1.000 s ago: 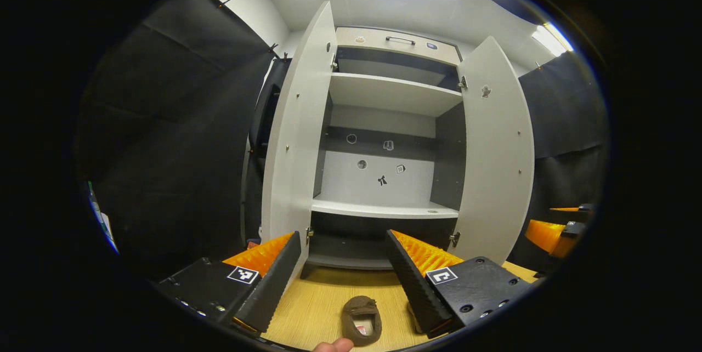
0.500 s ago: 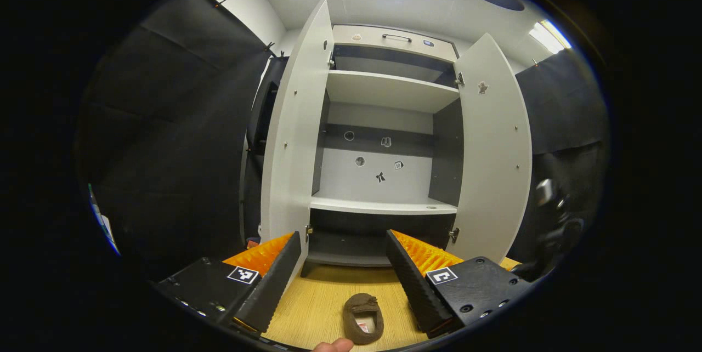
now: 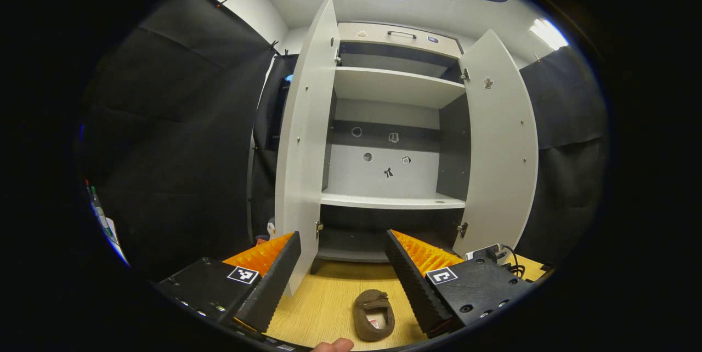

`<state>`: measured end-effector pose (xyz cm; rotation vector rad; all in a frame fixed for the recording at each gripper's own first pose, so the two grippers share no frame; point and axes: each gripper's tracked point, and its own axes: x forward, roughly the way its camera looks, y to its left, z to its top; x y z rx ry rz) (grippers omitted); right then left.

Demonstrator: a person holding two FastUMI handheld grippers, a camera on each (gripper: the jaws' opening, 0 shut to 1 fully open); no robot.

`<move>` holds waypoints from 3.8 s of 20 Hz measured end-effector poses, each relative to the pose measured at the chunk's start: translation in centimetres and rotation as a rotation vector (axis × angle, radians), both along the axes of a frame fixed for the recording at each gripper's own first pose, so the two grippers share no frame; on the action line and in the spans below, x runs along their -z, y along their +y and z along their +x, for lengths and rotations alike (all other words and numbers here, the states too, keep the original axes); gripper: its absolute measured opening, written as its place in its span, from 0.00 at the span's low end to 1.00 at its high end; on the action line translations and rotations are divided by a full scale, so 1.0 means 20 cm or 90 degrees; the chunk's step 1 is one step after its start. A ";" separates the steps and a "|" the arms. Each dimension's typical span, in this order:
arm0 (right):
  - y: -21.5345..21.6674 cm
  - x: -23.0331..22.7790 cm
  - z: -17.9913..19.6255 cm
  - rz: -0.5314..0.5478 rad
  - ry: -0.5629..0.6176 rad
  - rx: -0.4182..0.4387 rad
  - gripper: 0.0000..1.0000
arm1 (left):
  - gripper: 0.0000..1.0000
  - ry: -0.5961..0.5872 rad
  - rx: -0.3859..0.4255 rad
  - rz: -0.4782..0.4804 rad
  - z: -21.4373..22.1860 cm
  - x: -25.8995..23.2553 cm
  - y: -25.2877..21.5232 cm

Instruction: Grab one shoe with the right hand and put it into the shoe cabinet, grab the other shoe with the left hand and put it into the shoe cabinet; then close the right door with the right hand and the left door with the left hand.

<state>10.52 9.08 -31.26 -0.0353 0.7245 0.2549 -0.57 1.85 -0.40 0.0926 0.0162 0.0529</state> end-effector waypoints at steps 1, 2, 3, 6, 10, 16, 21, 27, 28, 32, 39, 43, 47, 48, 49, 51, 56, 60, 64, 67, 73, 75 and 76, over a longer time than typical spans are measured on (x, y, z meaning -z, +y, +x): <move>0.01 0.02 0.02 -0.006 0.003 0.000 0.79 | 0.95 0.001 -0.003 -0.002 0.00 0.00 0.01; 0.01 0.04 0.04 -0.013 0.010 0.003 0.75 | 0.95 0.002 -0.006 -0.003 0.00 0.00 0.02; 0.02 0.07 0.06 -0.017 0.018 0.005 0.63 | 0.95 0.004 -0.007 -0.004 0.00 0.01 0.03; 0.03 0.12 0.12 -0.032 0.025 0.015 0.67 | 0.95 0.004 -0.006 -0.015 0.01 0.00 0.03; -0.03 0.17 0.18 -0.076 0.003 0.052 0.55 | 0.95 -0.002 -0.011 -0.021 0.02 -0.01 0.05; -0.05 0.15 0.19 -0.057 -0.022 0.044 0.11 | 0.95 0.002 -0.003 -0.021 0.01 0.01 0.03; -0.11 0.03 0.19 -0.060 -0.090 0.018 0.05 | 0.95 0.003 0.007 -0.018 0.00 -0.02 0.01; -0.11 -0.38 0.13 -0.035 -0.197 0.005 0.05 | 0.95 0.010 0.026 -0.004 0.02 0.01 -0.06; -0.09 -0.50 0.13 -0.034 -0.224 -0.002 0.05 | 0.95 0.012 0.030 -0.004 0.02 0.01 -0.08; 0.04 -1.04 0.17 -0.020 -0.313 -0.029 0.05 | 0.95 0.002 0.042 -0.013 0.03 0.00 -0.13; 0.20 -1.70 0.77 0.004 -0.346 -0.031 0.05 | 0.95 -0.016 0.027 -0.021 0.01 -0.03 -0.11; 0.24 -1.78 1.24 -0.019 -0.283 -0.004 0.05 | 0.95 -0.017 0.007 -0.013 0.00 -0.04 -0.05; 0.24 -1.72 1.54 -0.097 -0.246 0.021 0.05 | 0.95 0.000 -0.016 -0.012 -0.01 0.01 0.00; 0.24 -1.70 1.59 -0.115 -0.237 0.026 0.05 | 0.95 0.003 -0.019 -0.014 -0.01 0.02 0.01; 0.25 -1.67 1.63 -0.122 -0.223 0.028 0.05 | 0.95 0.002 -0.024 -0.013 0.00 0.02 0.02; 0.28 -1.63 1.65 -0.124 -0.201 0.030 0.05 | 0.95 0.005 -0.031 -0.010 -0.01 0.03 0.02; 0.30 -1.59 1.70 -0.151 -0.191 0.045 0.09 | 0.95 0.010 -0.040 -0.002 -0.01 0.03 0.04; 0.34 -1.60 1.63 -0.139 -0.177 0.027 0.49 | 0.95 0.016 -0.043 0.006 -0.01 0.05 0.06; 0.32 -1.69 1.49 -0.119 -0.184 0.008 0.50 | 0.95 0.016 -0.030 0.002 0.00 0.06 0.04; 0.29 -1.77 1.31 -0.080 -0.198 -0.010 0.50 | 0.95 0.013 -0.012 -0.004 0.03 0.06 0.00; 0.16 -1.85 0.91 -0.028 -0.281 -0.014 0.70 | 0.95 0.024 0.036 -0.013 0.07 0.10 -0.13; 0.12 -1.82 0.77 0.007 -0.300 0.000 0.70 | 0.95 0.029 0.050 -0.011 0.07 0.12 -0.17; 0.09 -1.80 0.70 0.021 -0.312 0.006 0.70 | 0.95 0.032 0.057 -0.009 0.07 0.12 -0.19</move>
